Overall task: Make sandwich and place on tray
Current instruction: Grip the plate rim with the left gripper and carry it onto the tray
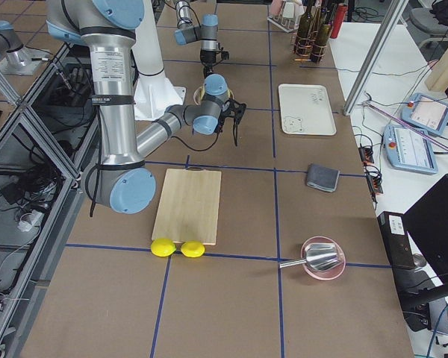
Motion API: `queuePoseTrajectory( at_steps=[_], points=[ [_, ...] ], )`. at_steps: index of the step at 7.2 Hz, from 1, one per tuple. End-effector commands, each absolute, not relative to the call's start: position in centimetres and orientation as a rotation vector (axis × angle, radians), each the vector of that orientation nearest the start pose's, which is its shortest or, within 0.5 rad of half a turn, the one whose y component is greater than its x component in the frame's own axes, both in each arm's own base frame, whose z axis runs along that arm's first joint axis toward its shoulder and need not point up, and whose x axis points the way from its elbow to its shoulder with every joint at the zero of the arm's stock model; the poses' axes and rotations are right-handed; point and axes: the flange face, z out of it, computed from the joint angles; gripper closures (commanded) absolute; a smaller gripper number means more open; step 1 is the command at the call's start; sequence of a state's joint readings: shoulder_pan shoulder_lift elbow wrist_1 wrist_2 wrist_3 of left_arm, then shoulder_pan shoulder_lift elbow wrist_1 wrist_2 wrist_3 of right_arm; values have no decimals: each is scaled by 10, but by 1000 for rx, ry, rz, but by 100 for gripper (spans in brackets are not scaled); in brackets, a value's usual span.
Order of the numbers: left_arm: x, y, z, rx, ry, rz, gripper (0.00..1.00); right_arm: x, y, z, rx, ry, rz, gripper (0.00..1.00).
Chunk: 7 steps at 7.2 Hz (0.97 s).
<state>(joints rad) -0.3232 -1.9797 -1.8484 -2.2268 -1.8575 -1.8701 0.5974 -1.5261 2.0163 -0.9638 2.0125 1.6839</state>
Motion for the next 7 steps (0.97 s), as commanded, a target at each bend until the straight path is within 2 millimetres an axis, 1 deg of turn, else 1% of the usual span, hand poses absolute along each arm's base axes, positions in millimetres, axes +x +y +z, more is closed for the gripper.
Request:
queuePoseTrajectory(
  at_steps=[1,2,3,4,5,6,7],
  points=[
    [519,-337,206,-312,1360,-579,100,-293,-335,412,-119,-1201,370,0],
    [541,-378,195,-340,1345,-728,100,-251,-341,447,-129,-1226,379,0],
    [569,-410,192,-333,1320,-858,100,-218,-345,474,-121,-1221,352,0],
    [583,-457,188,-269,1318,-999,100,-199,-339,489,-98,-1205,311,0],
    [594,-497,193,-236,1282,-1056,100,-194,-338,491,-95,-1200,316,0],
    [596,-539,198,-237,1310,-1125,100,-192,-337,490,-91,-1203,318,0],
    [598,-568,214,-224,1317,-1166,100,-192,-337,489,-90,-1204,318,0]
  ],
)
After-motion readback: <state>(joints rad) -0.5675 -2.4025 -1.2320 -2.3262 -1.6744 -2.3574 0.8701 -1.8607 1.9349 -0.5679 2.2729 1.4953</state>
